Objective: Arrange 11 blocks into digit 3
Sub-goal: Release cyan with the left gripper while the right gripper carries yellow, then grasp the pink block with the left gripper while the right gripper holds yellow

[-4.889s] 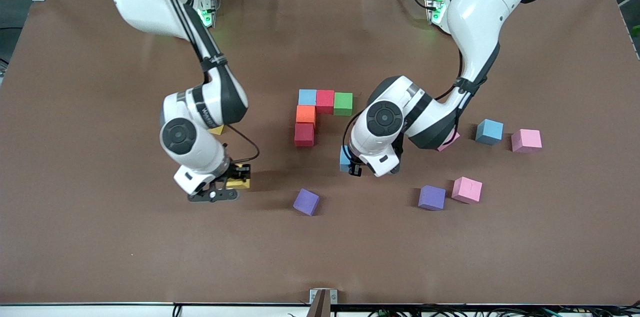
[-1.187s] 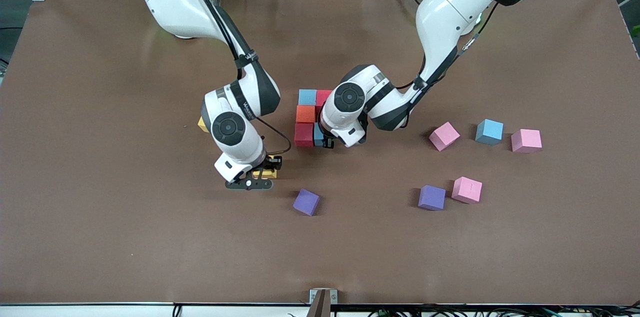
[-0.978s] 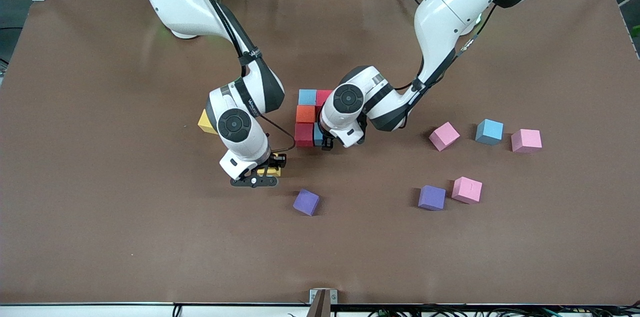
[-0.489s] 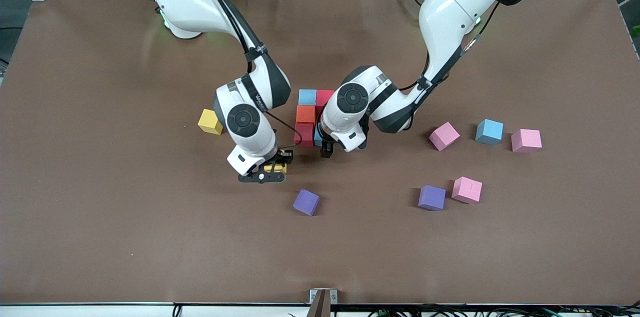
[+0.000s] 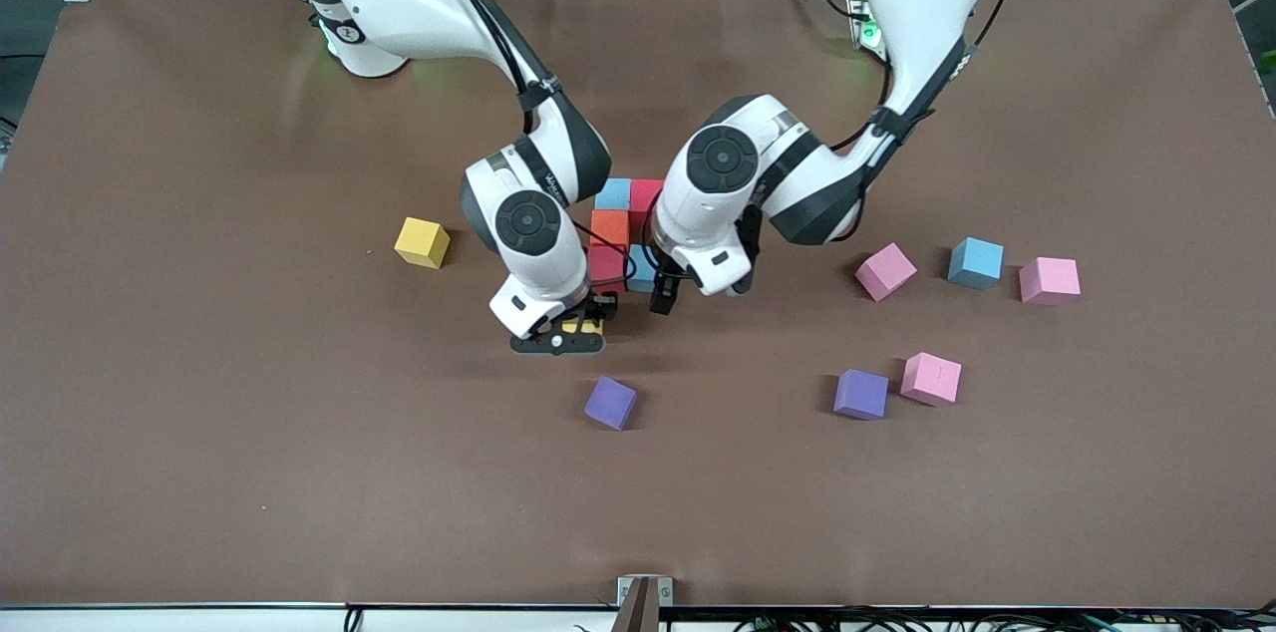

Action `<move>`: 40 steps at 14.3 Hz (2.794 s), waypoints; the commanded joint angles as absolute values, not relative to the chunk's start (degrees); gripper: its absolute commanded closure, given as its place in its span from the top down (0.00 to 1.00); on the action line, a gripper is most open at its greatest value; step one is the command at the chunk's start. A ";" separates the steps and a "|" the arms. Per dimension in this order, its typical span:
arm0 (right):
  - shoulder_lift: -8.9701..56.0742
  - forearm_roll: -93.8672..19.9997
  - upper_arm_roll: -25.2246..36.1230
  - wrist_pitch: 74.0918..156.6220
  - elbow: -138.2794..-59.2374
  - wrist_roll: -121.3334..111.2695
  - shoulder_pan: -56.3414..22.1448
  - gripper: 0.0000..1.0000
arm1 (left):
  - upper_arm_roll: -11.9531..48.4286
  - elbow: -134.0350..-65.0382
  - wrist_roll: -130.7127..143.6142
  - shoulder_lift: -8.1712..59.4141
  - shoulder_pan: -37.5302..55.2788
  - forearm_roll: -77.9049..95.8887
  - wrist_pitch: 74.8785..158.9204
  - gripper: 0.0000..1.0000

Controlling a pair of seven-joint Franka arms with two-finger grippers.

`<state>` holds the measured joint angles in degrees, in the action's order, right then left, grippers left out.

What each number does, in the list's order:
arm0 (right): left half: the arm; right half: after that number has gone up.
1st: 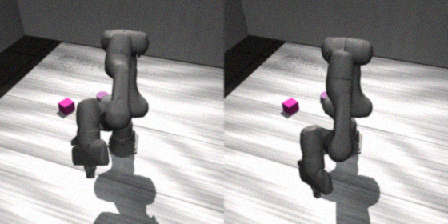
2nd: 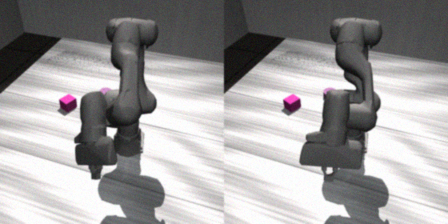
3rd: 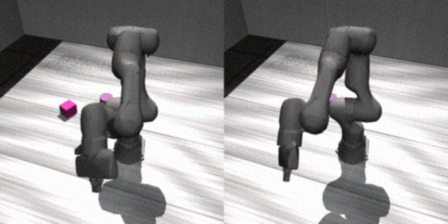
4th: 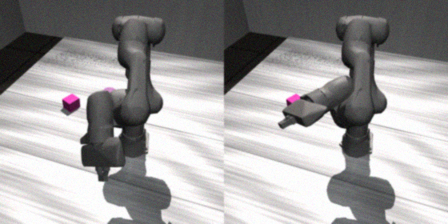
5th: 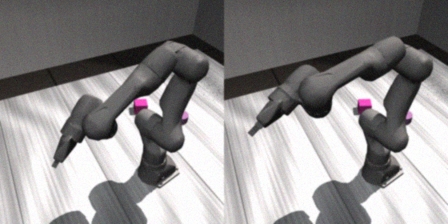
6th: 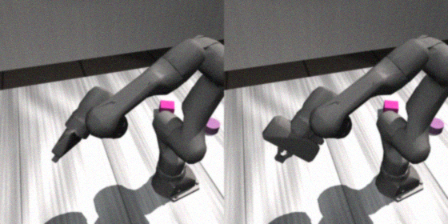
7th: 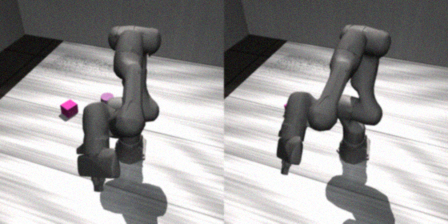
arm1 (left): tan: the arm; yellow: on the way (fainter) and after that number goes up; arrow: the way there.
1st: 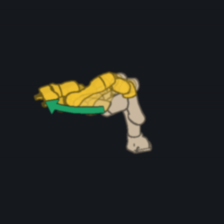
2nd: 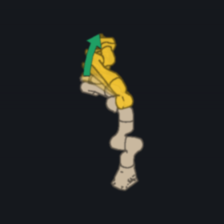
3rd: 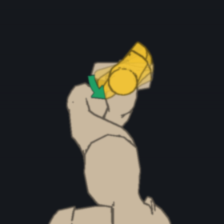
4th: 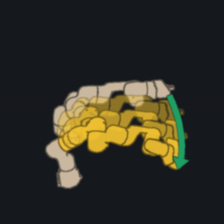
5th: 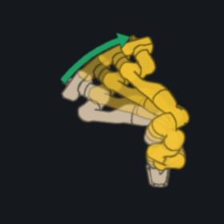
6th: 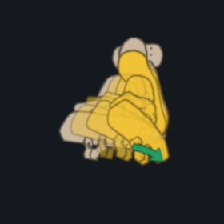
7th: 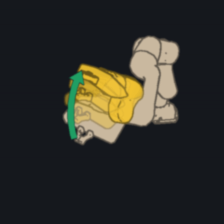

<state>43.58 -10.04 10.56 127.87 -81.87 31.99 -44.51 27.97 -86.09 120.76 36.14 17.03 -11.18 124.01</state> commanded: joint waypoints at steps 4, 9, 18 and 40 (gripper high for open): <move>46.32 -10.55 10.90 127.88 -78.93 37.70 -46.41 0.00 | 27.95 -82.18 100.85 33.66 8.54 -10.72 114.80 1.00; 46.05 -10.28 11.16 127.97 -79.89 37.79 -47.46 0.00 | 27.86 -81.74 82.22 33.05 1.42 -10.72 113.03 1.00; 46.32 -9.05 11.34 128.67 -81.74 37.79 -48.34 0.00 | 23.47 -80.86 31.86 37.44 -3.95 -18.45 113.64 1.00; 45.97 -7.91 11.34 128.32 -83.15 39.37 -49.57 0.01 | 19.86 -81.47 3.60 47.55 -7.82 -19.25 119.00 0.93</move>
<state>46.82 -8.75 10.81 127.78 -81.47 37.78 -48.40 19.98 -81.64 3.42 47.04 -7.99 -18.84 118.67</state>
